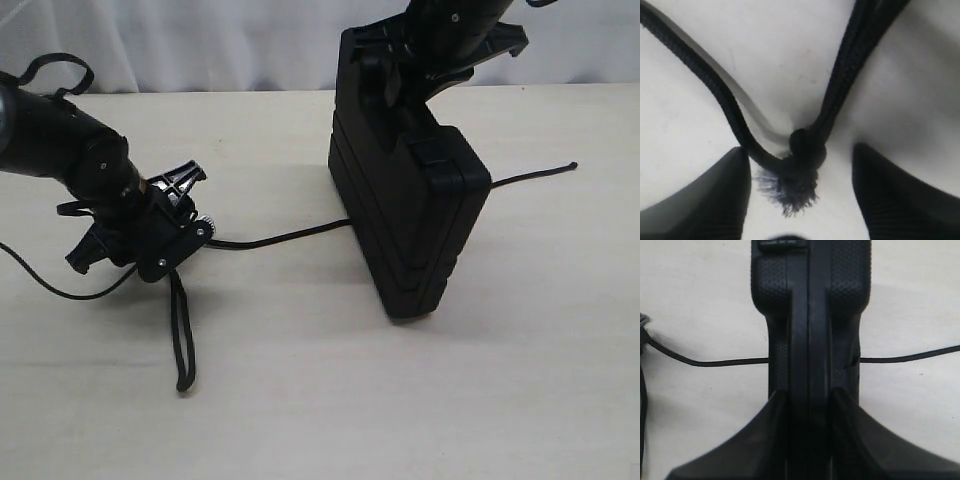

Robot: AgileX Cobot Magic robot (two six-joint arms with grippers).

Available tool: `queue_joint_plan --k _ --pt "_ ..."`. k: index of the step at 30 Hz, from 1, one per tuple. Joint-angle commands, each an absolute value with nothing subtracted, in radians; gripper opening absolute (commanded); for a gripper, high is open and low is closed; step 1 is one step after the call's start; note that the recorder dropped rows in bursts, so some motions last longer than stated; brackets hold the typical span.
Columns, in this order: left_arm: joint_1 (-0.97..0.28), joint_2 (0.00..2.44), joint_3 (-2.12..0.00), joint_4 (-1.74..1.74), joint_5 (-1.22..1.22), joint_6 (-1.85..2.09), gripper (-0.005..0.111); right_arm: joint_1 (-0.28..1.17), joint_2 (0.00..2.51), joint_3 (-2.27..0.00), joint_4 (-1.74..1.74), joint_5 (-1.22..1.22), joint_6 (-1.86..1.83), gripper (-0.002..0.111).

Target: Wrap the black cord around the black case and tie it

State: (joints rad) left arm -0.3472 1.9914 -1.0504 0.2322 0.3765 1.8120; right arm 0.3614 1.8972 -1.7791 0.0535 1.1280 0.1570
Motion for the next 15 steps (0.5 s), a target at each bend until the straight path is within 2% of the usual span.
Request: queue_joint_plan --k 1,4,6,10,15 --pt "-0.345 2.025 -1.046 0.225 0.398 1.809 0.034 0.364 1.89 -1.779 0.067 1.158 0.139 0.004" --pt "-0.345 2.025 -1.046 0.219 0.412 1.783 0.013 0.364 1.89 -1.779 0.063 1.158 0.135 0.004" --pt "-0.345 2.025 -1.046 0.212 0.42 1.74 0.002 0.364 1.89 -1.779 0.063 1.158 0.135 0.004" --pt "-0.345 2.025 -1.046 0.188 0.473 1.692 0.0 0.364 1.89 -1.779 0.063 1.155 0.135 0.004" --pt "-0.345 2.025 -1.046 -0.039 0.534 1.665 0.0 0.364 1.89 -1.779 0.063 1.153 0.135 0.004"
